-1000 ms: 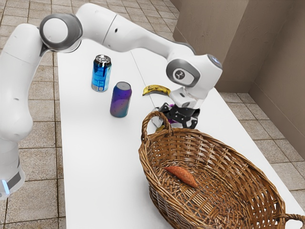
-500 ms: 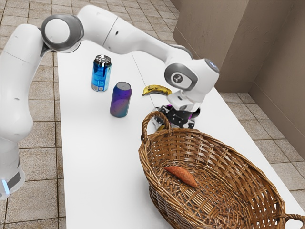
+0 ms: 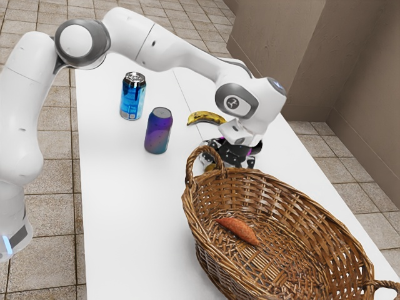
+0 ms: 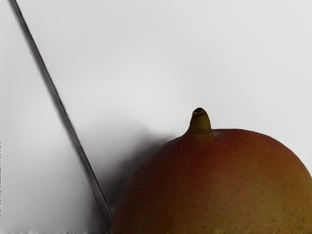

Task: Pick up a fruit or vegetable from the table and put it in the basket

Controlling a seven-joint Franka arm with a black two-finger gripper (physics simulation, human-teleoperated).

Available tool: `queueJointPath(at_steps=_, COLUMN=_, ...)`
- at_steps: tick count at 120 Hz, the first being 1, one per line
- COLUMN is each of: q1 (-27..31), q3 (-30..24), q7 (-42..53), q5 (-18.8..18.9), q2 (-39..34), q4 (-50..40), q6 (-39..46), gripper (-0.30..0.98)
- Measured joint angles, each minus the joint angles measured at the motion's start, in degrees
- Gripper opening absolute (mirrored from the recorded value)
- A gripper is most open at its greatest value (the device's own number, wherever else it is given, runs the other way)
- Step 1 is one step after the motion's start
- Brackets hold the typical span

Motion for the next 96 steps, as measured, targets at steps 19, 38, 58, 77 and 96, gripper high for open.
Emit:
queueJointPath(at_steps=19, q1=0.02, q3=0.12, q7=-0.29, q5=-0.07, q2=0.03, q4=0.01, q6=0.43, gripper=0.82)
queueJointPath(at_steps=38, q1=-0.28, q3=0.05, q7=-0.65, q5=-0.20, q2=0.09, q4=0.02, q6=0.58, gripper=0.75)
queueJointPath(at_steps=58, q1=-0.30, q3=0.04, q7=-1.05, q5=-0.26, q2=0.10, q4=0.02, q6=0.62, gripper=0.74)
queueJointPath(at_steps=77, q1=-0.31, q3=0.04, q7=-1.36, q5=-0.27, q2=0.10, q4=0.01, q6=0.64, gripper=0.72)
queueJointPath(at_steps=96, q1=-0.06, q3=0.04, q7=-1.67, q5=-0.35, q2=0.12, q4=0.08, q6=0.56, gripper=0.71)
